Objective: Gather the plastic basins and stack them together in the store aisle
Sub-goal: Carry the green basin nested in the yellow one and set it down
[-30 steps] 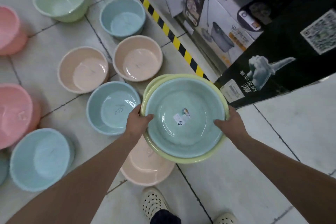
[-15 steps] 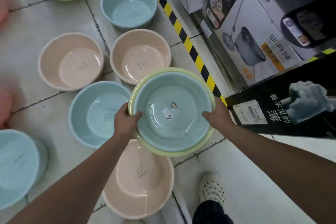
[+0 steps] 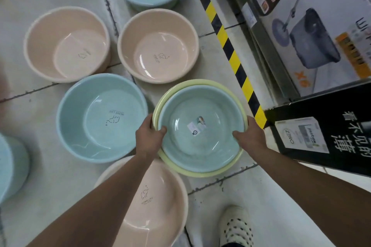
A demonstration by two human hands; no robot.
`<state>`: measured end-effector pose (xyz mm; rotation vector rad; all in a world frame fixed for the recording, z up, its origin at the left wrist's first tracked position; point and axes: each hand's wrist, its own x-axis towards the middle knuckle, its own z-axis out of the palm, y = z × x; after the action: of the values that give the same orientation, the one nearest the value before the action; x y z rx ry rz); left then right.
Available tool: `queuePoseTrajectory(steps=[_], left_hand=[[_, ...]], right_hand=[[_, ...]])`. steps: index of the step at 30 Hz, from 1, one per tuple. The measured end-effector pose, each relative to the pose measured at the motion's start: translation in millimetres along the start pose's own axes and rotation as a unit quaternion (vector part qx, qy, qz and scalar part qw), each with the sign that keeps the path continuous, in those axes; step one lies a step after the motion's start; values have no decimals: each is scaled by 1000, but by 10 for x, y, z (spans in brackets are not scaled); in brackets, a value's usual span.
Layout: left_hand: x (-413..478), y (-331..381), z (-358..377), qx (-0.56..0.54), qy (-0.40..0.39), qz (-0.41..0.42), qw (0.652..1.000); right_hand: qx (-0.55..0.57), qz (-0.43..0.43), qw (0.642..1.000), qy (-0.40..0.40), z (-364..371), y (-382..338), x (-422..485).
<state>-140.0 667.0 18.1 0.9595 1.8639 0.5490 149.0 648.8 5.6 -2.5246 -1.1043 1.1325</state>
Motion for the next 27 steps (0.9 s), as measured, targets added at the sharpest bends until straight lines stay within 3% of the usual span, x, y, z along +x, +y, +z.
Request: queuePoseTrajectory(steps=[12,17,21,23,27], left_hand=[[145,-146,423,62,-61,10,996],[166,-204,444,34,-55,2,998],[173,-159,387,15,-79,-14,997],[154,-108,288,5,-86,-27,996],[-114,-17,-192,-4,-35,-26,999]], right_hand=[[68,1,998,15,7,287,209],[116,19,993,25,73,325,270],[87,29,996,5,14,284,226],[22,-5,1000,20,-36,211,116],[-49,-187,981,5,-64,-160,-455]])
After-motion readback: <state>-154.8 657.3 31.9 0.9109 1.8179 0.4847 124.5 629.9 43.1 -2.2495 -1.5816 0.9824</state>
